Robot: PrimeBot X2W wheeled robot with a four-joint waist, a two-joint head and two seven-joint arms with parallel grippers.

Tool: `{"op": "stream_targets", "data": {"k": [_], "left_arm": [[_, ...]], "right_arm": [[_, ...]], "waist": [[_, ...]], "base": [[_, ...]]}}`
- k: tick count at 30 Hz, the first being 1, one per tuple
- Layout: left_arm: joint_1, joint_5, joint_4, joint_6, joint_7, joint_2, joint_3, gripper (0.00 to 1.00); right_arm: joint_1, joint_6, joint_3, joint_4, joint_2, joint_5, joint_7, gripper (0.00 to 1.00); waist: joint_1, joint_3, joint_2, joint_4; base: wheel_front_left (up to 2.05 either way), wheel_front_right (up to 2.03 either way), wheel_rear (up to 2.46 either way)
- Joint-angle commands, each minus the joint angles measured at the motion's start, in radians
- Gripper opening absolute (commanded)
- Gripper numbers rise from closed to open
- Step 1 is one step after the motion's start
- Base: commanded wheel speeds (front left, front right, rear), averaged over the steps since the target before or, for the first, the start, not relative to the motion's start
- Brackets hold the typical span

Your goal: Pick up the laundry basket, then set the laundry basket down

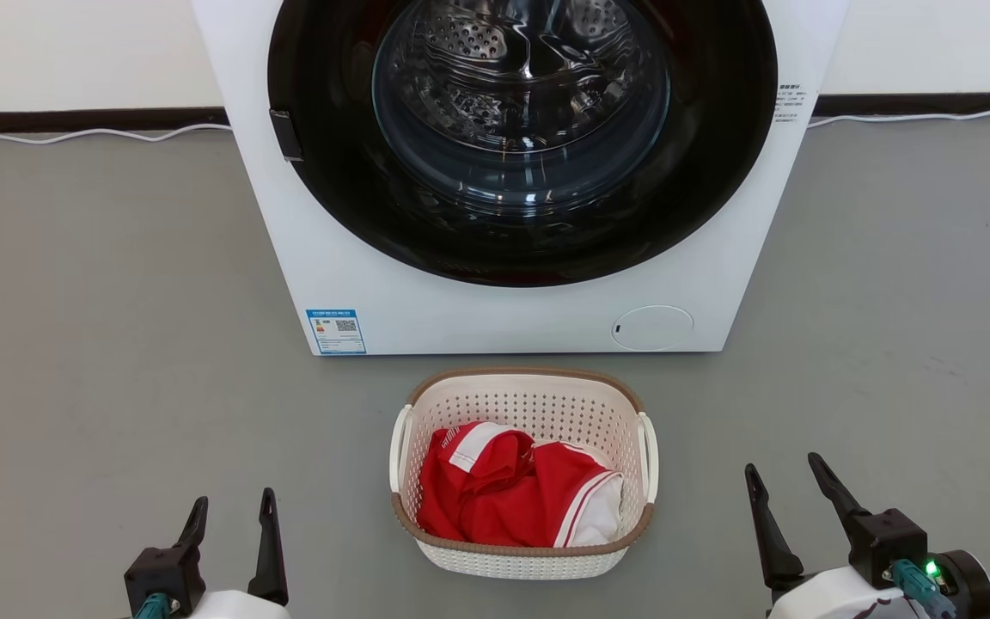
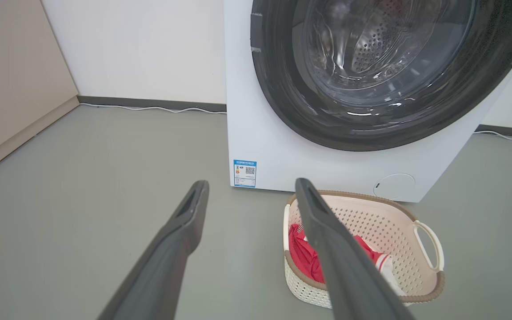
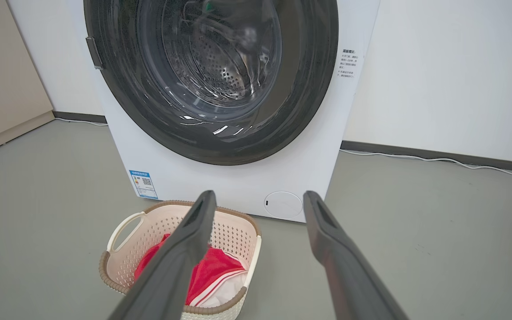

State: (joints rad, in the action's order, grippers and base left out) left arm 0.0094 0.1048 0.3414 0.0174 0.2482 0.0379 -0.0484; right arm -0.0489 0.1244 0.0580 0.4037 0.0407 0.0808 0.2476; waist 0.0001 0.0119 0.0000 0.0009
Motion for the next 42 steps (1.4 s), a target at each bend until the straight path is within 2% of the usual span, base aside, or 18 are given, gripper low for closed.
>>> {"op": "stream_targets", "data": {"k": [1, 31, 42], "left_arm": [[-0.051, -0.008, -0.026, 0.005, 0.014, 0.012, -0.03, 1.0], [-0.045, -0.009, -0.03, 0.0, 0.014, 0.012, -0.02, 1.0], [-0.12, -0.01, -0.038, -0.002, 0.014, 0.012, -0.021, 1.0]], "right_arm": [[-0.042, 0.006, -0.024, -0.015, 0.009, 0.009, 0.014, 1.0], [-0.043, 0.006, -0.009, -0.005, 0.009, -0.005, 0.014, 1.0], [-0.136, 0.006, 0.006, -0.001, 0.009, -0.012, 0.014, 1.0]], "waist": [[0.0, 0.0, 0.0, 0.0], [0.0, 0.013, 0.0, -0.01], [0.0, 0.145, 0.0, -0.018]], "base": [[0.0, 0.0, 0.0], [0.0, 0.0, 0.0], [0.0, 0.0, 0.0]]}}
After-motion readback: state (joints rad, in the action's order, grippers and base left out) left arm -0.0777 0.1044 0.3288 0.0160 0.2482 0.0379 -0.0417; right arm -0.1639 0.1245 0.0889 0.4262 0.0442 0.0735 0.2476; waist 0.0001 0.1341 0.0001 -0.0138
